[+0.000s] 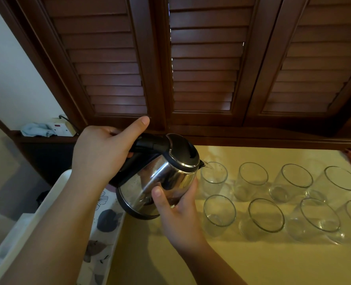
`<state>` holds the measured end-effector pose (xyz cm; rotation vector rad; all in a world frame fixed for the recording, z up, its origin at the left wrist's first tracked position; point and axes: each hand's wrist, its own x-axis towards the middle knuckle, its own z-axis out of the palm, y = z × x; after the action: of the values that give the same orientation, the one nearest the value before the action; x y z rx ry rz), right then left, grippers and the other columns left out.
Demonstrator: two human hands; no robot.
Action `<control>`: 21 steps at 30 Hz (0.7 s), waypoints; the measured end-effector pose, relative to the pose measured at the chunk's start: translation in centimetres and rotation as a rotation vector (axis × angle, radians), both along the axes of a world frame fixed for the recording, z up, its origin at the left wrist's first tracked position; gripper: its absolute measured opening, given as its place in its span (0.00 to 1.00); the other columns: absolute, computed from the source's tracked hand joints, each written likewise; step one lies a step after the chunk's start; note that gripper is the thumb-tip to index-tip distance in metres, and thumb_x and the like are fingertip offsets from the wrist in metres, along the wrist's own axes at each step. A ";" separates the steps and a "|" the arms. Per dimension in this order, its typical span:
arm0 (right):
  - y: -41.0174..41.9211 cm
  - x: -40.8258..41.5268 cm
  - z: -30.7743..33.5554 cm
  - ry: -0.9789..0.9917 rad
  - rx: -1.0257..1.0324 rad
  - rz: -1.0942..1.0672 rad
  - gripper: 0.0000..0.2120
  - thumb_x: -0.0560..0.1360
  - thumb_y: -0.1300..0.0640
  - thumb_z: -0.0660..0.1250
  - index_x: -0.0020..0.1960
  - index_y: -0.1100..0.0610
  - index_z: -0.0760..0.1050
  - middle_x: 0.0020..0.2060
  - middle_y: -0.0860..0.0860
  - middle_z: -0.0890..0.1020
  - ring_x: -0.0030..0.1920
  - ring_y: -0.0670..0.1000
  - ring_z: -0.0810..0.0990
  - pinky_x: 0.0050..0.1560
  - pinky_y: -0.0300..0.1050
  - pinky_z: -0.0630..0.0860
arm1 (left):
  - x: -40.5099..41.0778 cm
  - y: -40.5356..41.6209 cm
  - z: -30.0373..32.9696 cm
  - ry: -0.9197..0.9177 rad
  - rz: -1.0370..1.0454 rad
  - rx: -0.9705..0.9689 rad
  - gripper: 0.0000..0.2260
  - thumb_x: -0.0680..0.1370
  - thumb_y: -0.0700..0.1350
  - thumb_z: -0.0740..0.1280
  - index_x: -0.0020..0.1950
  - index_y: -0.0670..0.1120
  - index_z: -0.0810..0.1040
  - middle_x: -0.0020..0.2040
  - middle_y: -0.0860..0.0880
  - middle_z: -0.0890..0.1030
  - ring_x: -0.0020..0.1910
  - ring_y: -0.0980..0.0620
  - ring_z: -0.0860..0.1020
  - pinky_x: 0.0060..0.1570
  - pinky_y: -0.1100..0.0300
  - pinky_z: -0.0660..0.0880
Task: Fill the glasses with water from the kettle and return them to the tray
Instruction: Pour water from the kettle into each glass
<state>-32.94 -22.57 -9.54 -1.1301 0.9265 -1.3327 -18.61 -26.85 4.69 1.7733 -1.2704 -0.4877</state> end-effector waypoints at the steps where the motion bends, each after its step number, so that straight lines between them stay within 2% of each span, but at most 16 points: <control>1: 0.0 0.0 0.0 0.003 0.001 0.001 0.43 0.75 0.50 0.76 0.82 0.44 0.56 0.71 0.44 0.78 0.71 0.43 0.77 0.61 0.33 0.79 | 0.0 0.0 0.0 -0.005 0.004 0.001 0.29 0.70 0.73 0.69 0.37 0.46 0.85 0.34 0.48 0.86 0.38 0.48 0.86 0.53 0.40 0.83; 5: -0.1 0.1 -0.2 0.012 0.001 0.001 0.43 0.76 0.51 0.77 0.83 0.44 0.55 0.72 0.44 0.77 0.72 0.45 0.76 0.64 0.37 0.79 | -0.2 0.0 0.2 -0.011 0.016 0.014 0.30 0.67 0.75 0.67 0.37 0.47 0.85 0.34 0.48 0.86 0.38 0.49 0.85 0.53 0.42 0.82; 11: -0.2 0.2 -0.1 0.000 -0.006 0.003 0.43 0.75 0.49 0.76 0.83 0.46 0.55 0.71 0.44 0.79 0.71 0.44 0.78 0.65 0.40 0.79 | -0.1 -0.2 0.1 -0.032 0.010 0.005 0.30 0.71 0.73 0.67 0.39 0.44 0.85 0.37 0.46 0.87 0.40 0.47 0.85 0.52 0.47 0.81; 16: -0.2 0.4 -0.2 -0.018 0.005 0.022 0.43 0.75 0.50 0.76 0.83 0.46 0.55 0.72 0.47 0.78 0.71 0.45 0.78 0.61 0.36 0.80 | 0.0 -0.1 0.3 -0.032 -0.004 -0.012 0.28 0.72 0.71 0.68 0.38 0.45 0.85 0.36 0.47 0.86 0.39 0.49 0.85 0.50 0.53 0.79; 21: -0.2 0.5 -0.1 -0.022 -0.005 0.013 0.43 0.75 0.52 0.75 0.82 0.48 0.56 0.71 0.47 0.78 0.70 0.45 0.78 0.61 0.37 0.80 | 0.0 0.0 0.4 -0.021 -0.016 -0.014 0.30 0.69 0.73 0.65 0.37 0.46 0.85 0.35 0.48 0.86 0.39 0.50 0.85 0.50 0.54 0.79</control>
<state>-32.43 -22.78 -9.65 -1.1215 0.8997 -1.3352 -18.60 -26.89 5.04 1.7625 -1.3001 -0.4691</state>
